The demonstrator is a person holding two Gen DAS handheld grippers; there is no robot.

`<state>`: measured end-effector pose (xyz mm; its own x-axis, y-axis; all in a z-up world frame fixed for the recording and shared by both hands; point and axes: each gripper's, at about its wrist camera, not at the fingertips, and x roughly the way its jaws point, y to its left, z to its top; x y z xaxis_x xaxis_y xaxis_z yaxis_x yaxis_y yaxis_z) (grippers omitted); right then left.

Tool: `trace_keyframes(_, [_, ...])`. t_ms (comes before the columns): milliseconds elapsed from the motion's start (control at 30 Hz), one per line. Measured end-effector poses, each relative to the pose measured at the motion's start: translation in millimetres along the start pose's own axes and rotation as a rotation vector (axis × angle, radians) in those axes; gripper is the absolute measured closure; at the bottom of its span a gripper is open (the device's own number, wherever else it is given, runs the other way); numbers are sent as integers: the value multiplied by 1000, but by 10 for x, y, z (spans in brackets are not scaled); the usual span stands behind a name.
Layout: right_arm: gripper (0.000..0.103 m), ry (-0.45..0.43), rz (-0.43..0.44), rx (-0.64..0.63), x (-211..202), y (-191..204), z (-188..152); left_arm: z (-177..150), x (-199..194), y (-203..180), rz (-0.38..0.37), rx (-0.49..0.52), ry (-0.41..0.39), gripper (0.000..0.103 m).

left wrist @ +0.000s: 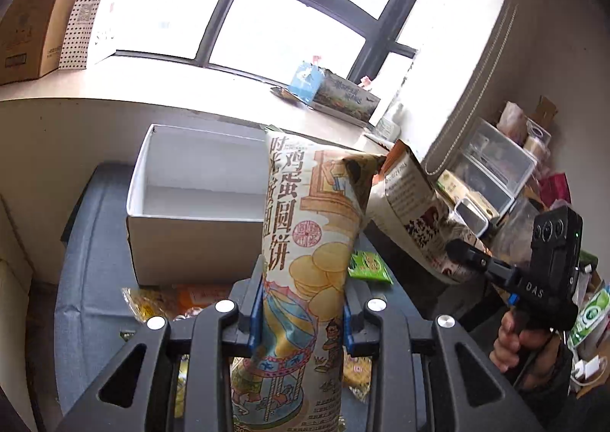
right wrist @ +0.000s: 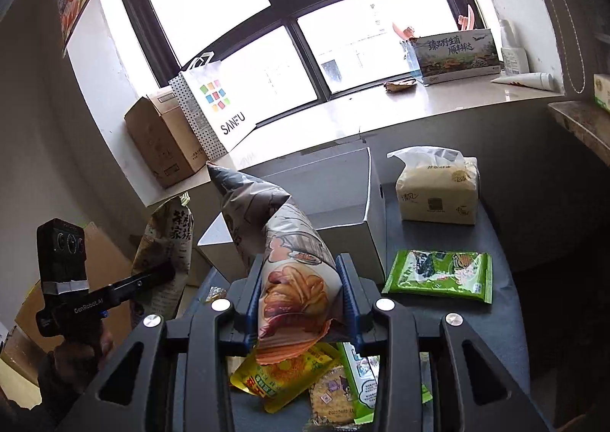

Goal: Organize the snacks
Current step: 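Carry both bags over the white box and open both grippers to drop them, then move both tools back over the snack pile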

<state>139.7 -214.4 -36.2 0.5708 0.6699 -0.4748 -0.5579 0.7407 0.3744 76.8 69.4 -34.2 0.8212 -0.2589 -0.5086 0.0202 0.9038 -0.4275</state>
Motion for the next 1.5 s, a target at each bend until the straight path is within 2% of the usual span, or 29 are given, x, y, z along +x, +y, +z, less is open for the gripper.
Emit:
trace_keyframes(133, [64,-32,-48,-18,352,165,329,430,290,144,73,-20,-38,69])
trace_keyframes(367, [64,-29,-166,15,1086,173,825,1009,824,446,221,-26,-17,69])
trace_keyframes(533, [62,36,-215,29,1560,68,1014,1238,1181,711,290,-52,12,68])
trace_keyframes(600, [37,28,-230,22,1627,33,1041,1261,1302,781,319,-55,40,59])
trace_keyframes(633, [7,24,-233,30,1642,9,1039,1273,1361,806,342,-59,58,39])
trace_keyframes(667, [0,13,-229,41,1638,-15,1031,1263,1366,825,359,-64,61,16])
trace_keyframes(700, [0,11,-220,45,1634,-33,1022,1247,1345,835,351,-60,49,3])
trace_keyframes(733, [0,27,-213,41,1640,-43,1008,1238,1310,828,335,-48,41,0])
trace_keyframes(800, [0,42,-216,22,1641,-40,981,1213,1254,790,342,-26,40,0])
trace_keyframes(900, [0,19,-205,-4,1559,-23,916,1180,1160,722,321,-18,39,0])
trace_keyframes(1000, [0,-2,-194,8,1451,-14,889,1175,1057,628,343,4,24,0])
trace_keyframes(1100, [0,-59,-180,17,1290,21,865,1123,948,521,356,31,30,0])
trace_keyframes(1167, [0,-116,-198,-14,1137,88,831,1047,810,419,356,65,-5,0])
trace_keyframes(1233, [0,-116,-178,-45,1015,148,798,937,681,307,356,101,-10,0])
trace_keyframes(1300, [0,-98,-129,-64,887,187,745,774,554,203,319,134,-9,0])
trace_keyframes(1500, [0,-55,-47,-128,391,212,405,133,122,45,245,156,8,0])
